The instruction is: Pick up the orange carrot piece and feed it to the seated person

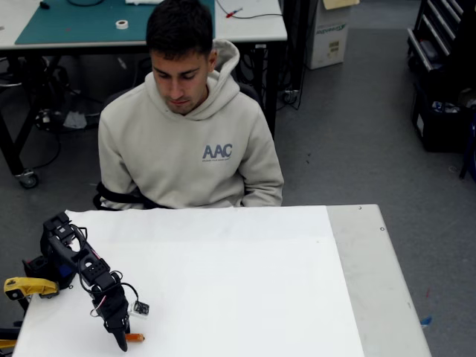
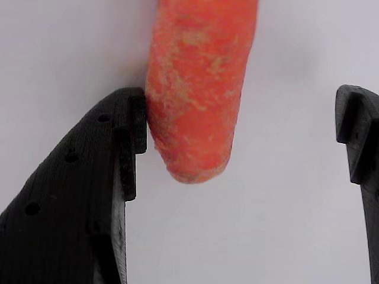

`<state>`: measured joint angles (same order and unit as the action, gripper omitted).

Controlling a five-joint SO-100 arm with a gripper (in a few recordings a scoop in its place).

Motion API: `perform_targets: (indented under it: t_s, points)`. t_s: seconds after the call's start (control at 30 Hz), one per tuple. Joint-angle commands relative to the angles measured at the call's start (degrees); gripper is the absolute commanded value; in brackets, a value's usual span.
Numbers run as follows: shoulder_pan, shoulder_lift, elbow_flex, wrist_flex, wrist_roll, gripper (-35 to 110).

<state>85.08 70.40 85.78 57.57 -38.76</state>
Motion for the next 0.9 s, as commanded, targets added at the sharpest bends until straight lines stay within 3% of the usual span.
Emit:
perform_targets:
  t_s: [0.0, 0.17, 0.37, 0.87]
  points:
    - [0.1, 0.1, -2.3, 0.3, -0.9, 23]
    - [0.1, -0.3, -2.3, 0.3, -0.6, 15]
    - [0.1, -0.3, -2.3, 0.3, -0.3, -4]
    - [-0.7, 0.4, -3.4, 0.3, -0.8, -2]
